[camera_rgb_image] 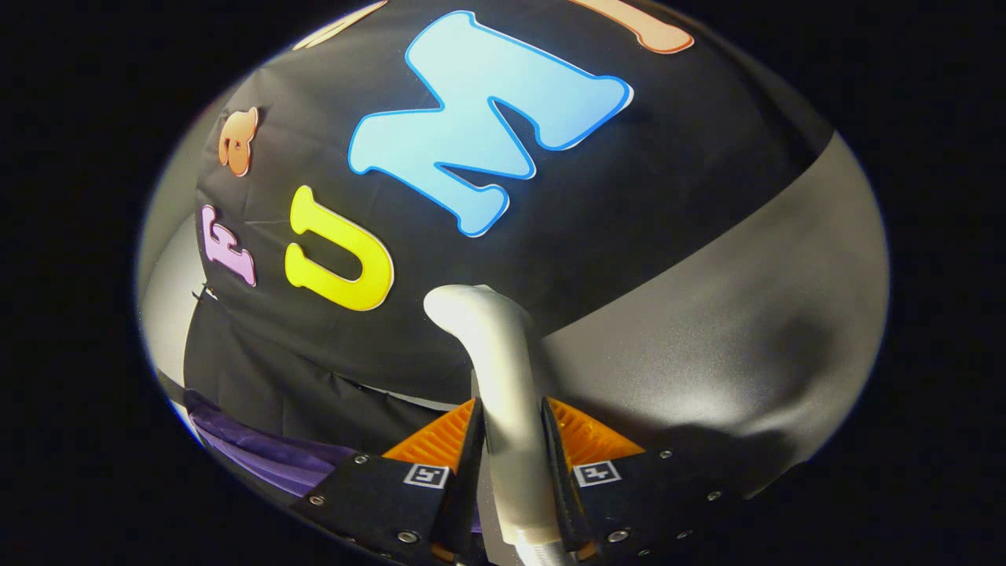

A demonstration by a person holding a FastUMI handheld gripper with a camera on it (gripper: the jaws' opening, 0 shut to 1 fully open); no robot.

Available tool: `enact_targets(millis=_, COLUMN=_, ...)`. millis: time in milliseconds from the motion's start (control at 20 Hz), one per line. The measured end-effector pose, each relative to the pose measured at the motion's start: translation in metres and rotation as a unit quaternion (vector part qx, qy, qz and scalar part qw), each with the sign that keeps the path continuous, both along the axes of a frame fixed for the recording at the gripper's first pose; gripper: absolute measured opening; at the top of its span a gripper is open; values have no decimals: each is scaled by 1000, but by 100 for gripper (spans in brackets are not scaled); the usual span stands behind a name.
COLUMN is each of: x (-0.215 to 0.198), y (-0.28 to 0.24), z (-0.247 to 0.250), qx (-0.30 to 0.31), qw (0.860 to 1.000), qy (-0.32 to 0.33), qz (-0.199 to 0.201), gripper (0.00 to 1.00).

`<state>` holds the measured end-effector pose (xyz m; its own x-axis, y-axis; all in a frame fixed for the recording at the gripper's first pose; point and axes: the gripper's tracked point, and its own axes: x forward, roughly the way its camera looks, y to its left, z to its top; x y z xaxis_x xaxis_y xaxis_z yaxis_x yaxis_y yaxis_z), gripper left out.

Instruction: Iron the clothes twice with a garment steamer, once on the left side and once on the right side.

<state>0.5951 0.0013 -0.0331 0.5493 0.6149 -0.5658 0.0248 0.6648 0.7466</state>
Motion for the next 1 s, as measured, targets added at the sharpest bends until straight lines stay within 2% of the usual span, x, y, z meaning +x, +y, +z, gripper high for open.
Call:
enact_targets(millis=150, x=-9, y=-1, z=15, qx=-37, qw=998, qy=-44, qz=2, gripper=33)
enact_targets(millis=400, x=-37, y=-8, z=50, qx=-80, qw=988, qy=-133, qz=-8, gripper=32)
enact_targets(millis=650, x=-96, y=-13, z=72, qx=-74, qw=980, qy=-184, qz=-20, gripper=32)
enact_targets(millis=800, x=-134, y=-17, z=85, qx=-66, qw=974, qy=-214, qz=-41, gripper=32)
enact_targets(millis=1000, x=-188, y=-12, z=102, qx=-93, qw=961, qy=-258, qz=-45, gripper=32)
